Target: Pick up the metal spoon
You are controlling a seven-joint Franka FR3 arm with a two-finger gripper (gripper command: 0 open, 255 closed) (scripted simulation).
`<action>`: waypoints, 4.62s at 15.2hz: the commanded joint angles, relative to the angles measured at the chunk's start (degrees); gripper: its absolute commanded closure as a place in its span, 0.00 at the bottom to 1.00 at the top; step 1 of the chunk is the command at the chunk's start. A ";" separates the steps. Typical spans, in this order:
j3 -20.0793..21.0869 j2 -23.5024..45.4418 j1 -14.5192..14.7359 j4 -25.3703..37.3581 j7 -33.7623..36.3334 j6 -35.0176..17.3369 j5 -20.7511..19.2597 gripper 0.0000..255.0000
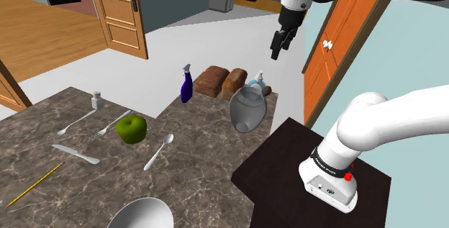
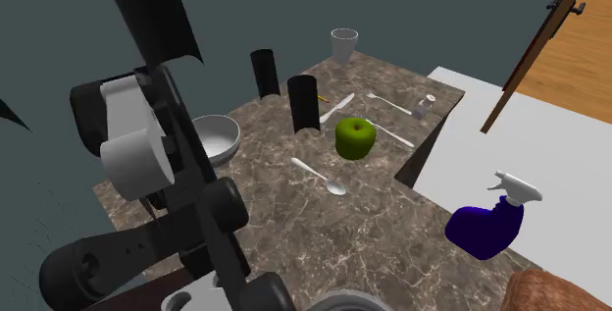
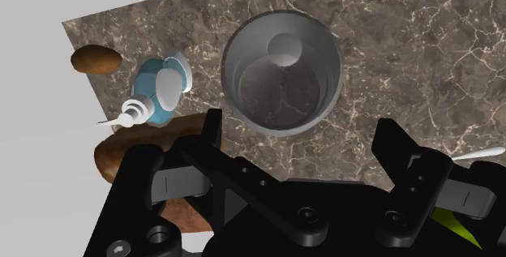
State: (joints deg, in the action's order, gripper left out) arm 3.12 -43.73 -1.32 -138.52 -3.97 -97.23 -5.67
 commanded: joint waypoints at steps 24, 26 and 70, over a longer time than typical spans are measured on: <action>9.93 43.83 5.53 8.76 10.05 -28.29 2.14 0.00; 10.48 48.17 6.13 11.12 11.03 -29.66 1.46 0.00; 11.03 92.78 16.87 48.49 16.00 -31.71 -4.37 1.00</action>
State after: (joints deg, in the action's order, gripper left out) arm 14.04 49.62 15.57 -89.68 11.96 -129.16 -10.12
